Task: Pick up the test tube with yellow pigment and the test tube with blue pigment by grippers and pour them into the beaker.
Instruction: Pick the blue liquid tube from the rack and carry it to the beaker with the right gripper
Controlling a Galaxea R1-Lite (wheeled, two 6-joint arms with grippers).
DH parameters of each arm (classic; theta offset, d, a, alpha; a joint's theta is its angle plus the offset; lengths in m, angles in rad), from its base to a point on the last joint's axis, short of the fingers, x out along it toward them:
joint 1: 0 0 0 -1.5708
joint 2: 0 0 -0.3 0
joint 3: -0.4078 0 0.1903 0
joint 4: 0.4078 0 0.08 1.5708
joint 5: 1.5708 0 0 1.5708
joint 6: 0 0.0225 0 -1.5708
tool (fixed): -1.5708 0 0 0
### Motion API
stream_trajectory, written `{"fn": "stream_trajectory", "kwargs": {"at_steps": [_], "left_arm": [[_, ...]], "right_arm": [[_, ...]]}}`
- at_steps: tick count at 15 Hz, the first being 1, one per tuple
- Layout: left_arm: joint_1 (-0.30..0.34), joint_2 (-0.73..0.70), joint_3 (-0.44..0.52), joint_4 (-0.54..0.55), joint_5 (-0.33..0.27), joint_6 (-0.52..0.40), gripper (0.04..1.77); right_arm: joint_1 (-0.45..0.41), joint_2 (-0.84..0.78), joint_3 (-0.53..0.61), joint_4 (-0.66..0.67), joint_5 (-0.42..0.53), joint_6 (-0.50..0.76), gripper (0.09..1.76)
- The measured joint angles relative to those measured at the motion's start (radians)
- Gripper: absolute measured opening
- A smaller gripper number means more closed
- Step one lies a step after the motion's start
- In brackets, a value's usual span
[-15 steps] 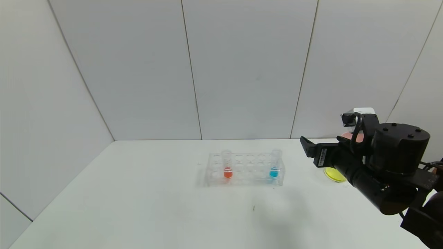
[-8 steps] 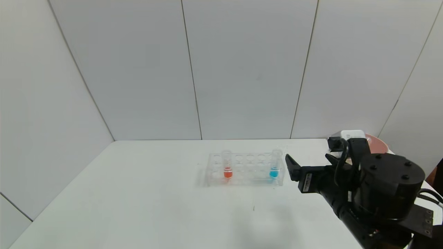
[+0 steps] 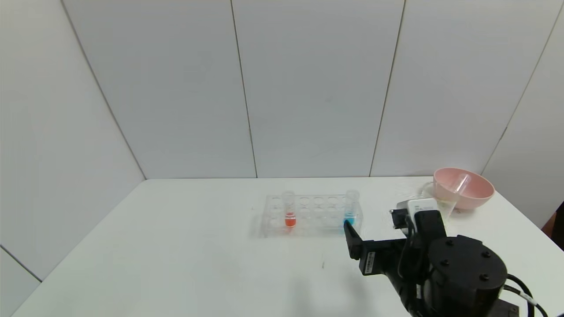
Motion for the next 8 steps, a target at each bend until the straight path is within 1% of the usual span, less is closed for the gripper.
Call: {"fn": "stream_trajectory", "kwargs": {"at_steps": [3, 6, 8], "left_arm": [[0.000, 0.000, 0.000, 0.000, 0.000, 0.000, 1.76], [0.000, 0.000, 0.000, 0.000, 0.000, 0.000, 1.76], [0.000, 0.000, 0.000, 0.000, 0.000, 0.000, 1.76]], "right_arm": [[0.013, 0.081, -0.018, -0.054, -0.012, -0.009, 1.70], [-0.013, 0.132, -0.059, -0.056, -0.005, -0.030, 1.70], [-0.038, 0.154, -0.093, -0.054, 0.020, -0.046, 1.70]]}}
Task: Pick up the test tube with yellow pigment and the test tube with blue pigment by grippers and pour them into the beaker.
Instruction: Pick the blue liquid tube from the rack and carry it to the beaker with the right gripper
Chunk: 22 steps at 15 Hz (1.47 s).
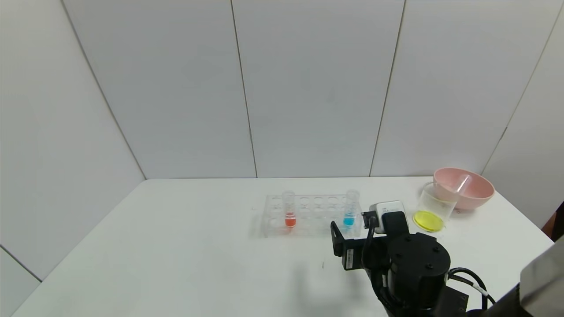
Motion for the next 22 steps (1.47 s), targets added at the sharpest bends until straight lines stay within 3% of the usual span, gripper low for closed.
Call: {"fn": "stream_trajectory", "kwargs": {"at_steps": [8, 16, 22], "left_arm": [[0.000, 0.000, 0.000, 0.000, 0.000, 0.000, 1.76], [0.000, 0.000, 0.000, 0.000, 0.000, 0.000, 1.76], [0.000, 0.000, 0.000, 0.000, 0.000, 0.000, 1.76]], "right_arm": [[-0.116, 0.113, -0.146, 0.003, 0.123, -0.038, 1.71], [-0.198, 0.220, -0.304, 0.025, 0.191, -0.076, 1.71], [-0.220, 0.246, -0.349, 0.028, 0.193, -0.089, 1.71]]}}
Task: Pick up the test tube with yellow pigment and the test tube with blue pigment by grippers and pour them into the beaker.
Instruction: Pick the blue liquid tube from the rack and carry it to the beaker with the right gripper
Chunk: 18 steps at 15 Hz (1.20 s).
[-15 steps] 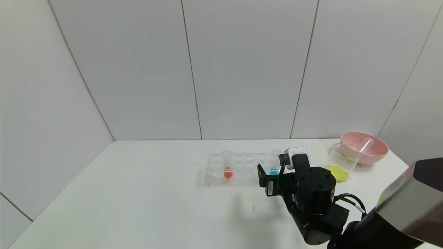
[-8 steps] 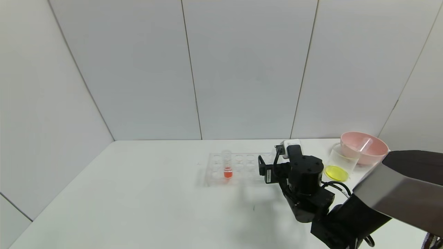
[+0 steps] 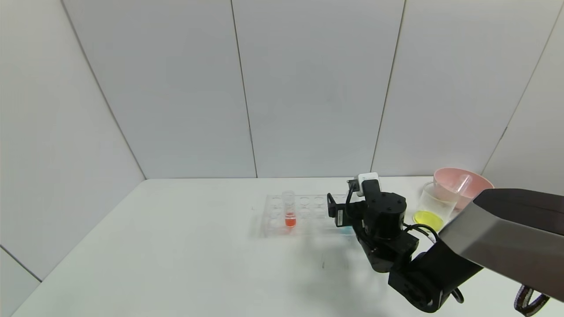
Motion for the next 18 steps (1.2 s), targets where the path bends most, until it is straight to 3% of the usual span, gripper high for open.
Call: {"fn": "stream_trajectory", "kwargs": {"at_steps": [8, 11, 15, 16, 18], "left_arm": [[0.000, 0.000, 0.000, 0.000, 0.000, 0.000, 1.76], [0.000, 0.000, 0.000, 0.000, 0.000, 0.000, 1.76], [0.000, 0.000, 0.000, 0.000, 0.000, 0.000, 1.76], [0.000, 0.000, 0.000, 0.000, 0.000, 0.000, 1.76], [0.000, 0.000, 0.000, 0.000, 0.000, 0.000, 1.76]], "right_arm": [[-0.006, 0.001, 0.009, -0.003, 0.000, 0.000, 1.71], [-0.005, -0.001, 0.011, -0.008, 0.000, 0.001, 1.21], [-0.003, -0.002, 0.011, -0.020, -0.004, 0.001, 0.77], [-0.002, -0.003, 0.012, -0.024, -0.005, 0.001, 0.54], [-0.004, 0.001, 0.012, -0.027, -0.005, 0.002, 0.57]]}}
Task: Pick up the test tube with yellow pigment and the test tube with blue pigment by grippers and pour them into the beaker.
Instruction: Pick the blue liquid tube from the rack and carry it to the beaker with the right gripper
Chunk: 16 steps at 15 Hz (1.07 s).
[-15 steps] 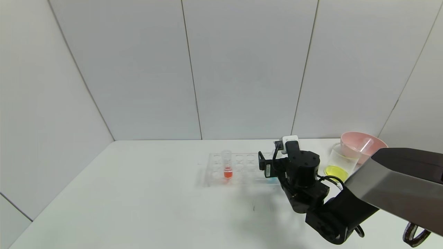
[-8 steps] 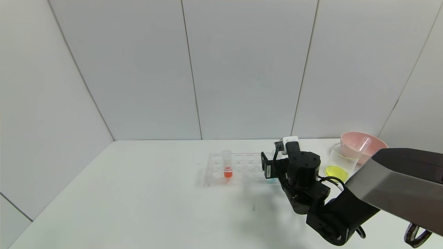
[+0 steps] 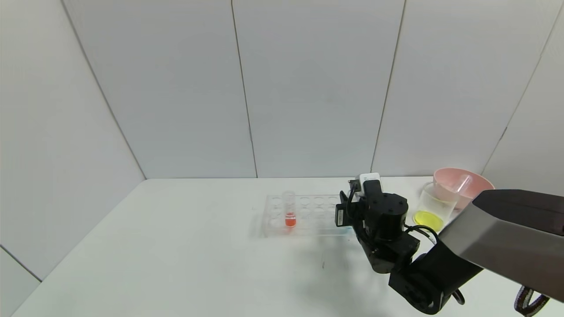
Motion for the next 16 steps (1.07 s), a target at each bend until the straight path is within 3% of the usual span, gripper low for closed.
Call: {"fn": "stream_trajectory", "kwargs": {"at_steps": [16], "left_arm": [[0.000, 0.000, 0.000, 0.000, 0.000, 0.000, 1.76]], "right_arm": [[0.018, -0.161, 0.001, 0.028, 0.004, -0.090, 0.57]]}}
